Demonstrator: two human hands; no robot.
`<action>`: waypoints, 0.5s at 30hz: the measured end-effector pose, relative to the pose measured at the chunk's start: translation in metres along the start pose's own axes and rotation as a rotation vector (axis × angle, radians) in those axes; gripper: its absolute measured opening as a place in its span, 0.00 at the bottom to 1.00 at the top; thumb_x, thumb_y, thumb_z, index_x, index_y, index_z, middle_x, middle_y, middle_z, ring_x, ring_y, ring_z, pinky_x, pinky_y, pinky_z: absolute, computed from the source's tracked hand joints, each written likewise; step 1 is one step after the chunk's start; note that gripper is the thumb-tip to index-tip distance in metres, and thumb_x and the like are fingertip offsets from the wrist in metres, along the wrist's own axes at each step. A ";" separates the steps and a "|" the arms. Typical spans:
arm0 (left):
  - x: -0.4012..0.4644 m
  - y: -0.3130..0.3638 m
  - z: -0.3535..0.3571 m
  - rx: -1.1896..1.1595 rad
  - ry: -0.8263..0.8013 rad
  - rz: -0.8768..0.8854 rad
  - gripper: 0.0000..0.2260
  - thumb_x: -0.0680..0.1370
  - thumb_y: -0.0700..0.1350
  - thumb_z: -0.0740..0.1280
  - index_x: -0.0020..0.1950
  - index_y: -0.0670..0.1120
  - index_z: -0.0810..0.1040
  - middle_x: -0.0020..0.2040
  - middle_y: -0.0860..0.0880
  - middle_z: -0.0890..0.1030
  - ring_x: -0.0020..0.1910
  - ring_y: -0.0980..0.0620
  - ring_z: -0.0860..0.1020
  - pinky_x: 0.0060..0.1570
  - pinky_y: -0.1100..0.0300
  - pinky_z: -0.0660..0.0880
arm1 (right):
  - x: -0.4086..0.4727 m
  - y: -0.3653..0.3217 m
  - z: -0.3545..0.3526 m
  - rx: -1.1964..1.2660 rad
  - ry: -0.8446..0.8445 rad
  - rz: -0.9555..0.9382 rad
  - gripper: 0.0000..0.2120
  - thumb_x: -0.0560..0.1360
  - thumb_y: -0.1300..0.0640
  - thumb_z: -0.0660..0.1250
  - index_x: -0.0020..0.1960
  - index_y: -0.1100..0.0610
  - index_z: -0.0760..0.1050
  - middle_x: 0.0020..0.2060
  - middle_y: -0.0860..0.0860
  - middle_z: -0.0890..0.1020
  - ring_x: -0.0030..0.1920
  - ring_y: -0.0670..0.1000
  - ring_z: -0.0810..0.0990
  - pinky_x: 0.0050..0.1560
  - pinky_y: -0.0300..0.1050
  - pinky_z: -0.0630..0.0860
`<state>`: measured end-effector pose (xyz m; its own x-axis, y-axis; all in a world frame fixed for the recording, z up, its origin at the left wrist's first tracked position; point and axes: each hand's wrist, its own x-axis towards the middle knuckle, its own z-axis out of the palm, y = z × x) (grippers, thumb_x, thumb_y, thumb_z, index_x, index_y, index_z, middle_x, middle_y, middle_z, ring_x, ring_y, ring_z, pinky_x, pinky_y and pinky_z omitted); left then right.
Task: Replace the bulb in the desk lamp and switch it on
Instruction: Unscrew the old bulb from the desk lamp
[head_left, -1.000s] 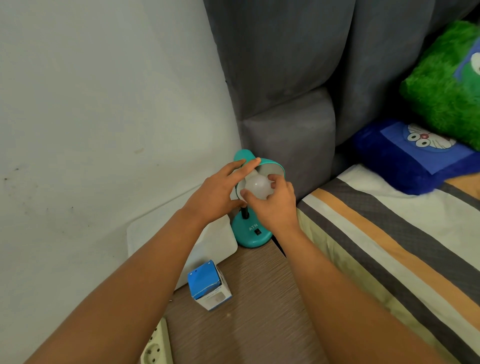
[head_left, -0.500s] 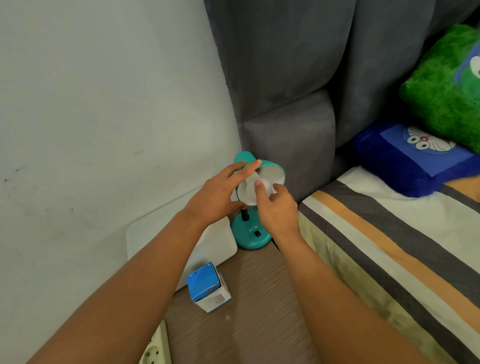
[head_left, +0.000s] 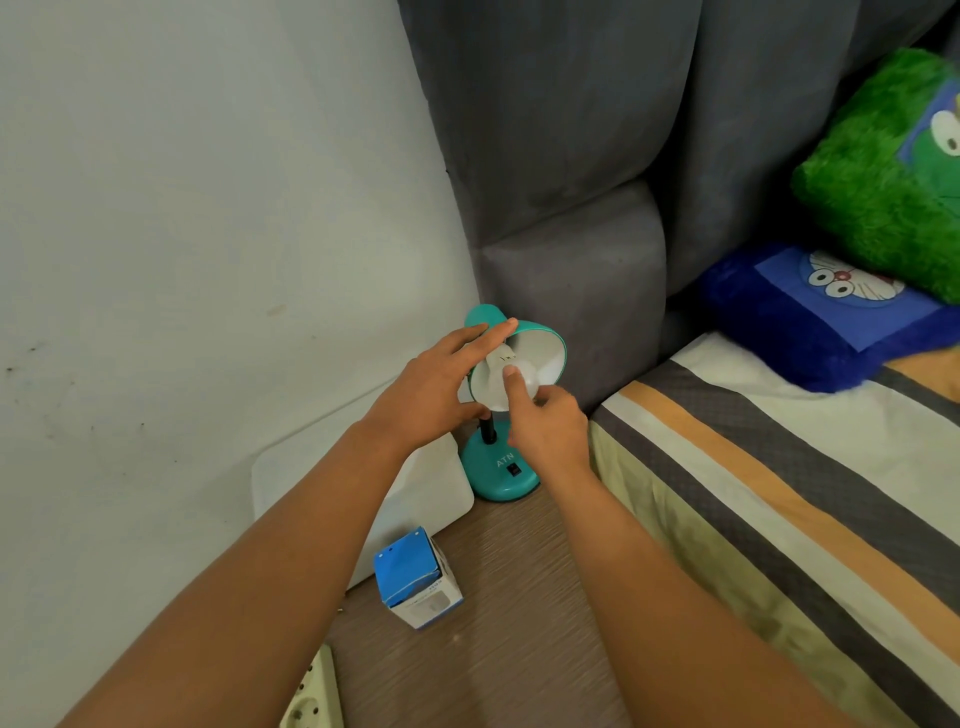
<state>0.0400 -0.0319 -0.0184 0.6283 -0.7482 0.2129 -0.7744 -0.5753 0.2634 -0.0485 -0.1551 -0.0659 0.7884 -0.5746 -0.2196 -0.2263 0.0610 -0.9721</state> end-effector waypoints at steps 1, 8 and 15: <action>0.000 0.000 0.000 0.001 -0.001 -0.001 0.43 0.73 0.48 0.77 0.78 0.64 0.54 0.76 0.50 0.66 0.72 0.47 0.70 0.66 0.45 0.74 | 0.001 -0.001 0.000 -0.006 0.005 -0.012 0.26 0.73 0.35 0.66 0.55 0.58 0.78 0.47 0.53 0.84 0.47 0.52 0.84 0.35 0.36 0.74; 0.000 0.000 -0.001 0.002 -0.008 -0.006 0.44 0.72 0.47 0.77 0.78 0.65 0.52 0.76 0.50 0.66 0.72 0.47 0.70 0.67 0.45 0.74 | 0.001 -0.007 0.001 -0.153 0.094 -0.185 0.31 0.64 0.49 0.79 0.59 0.49 0.64 0.56 0.51 0.74 0.52 0.53 0.77 0.46 0.45 0.75; -0.002 0.005 -0.004 0.013 -0.015 -0.010 0.44 0.72 0.47 0.77 0.79 0.62 0.54 0.76 0.48 0.66 0.71 0.45 0.70 0.66 0.45 0.73 | -0.003 0.006 -0.008 -0.015 0.135 -0.228 0.32 0.64 0.50 0.79 0.61 0.49 0.65 0.55 0.50 0.78 0.51 0.50 0.80 0.46 0.41 0.79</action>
<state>0.0356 -0.0320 -0.0135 0.6351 -0.7472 0.1960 -0.7689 -0.5870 0.2536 -0.0565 -0.1597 -0.0702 0.7370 -0.6757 0.0190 -0.0604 -0.0938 -0.9938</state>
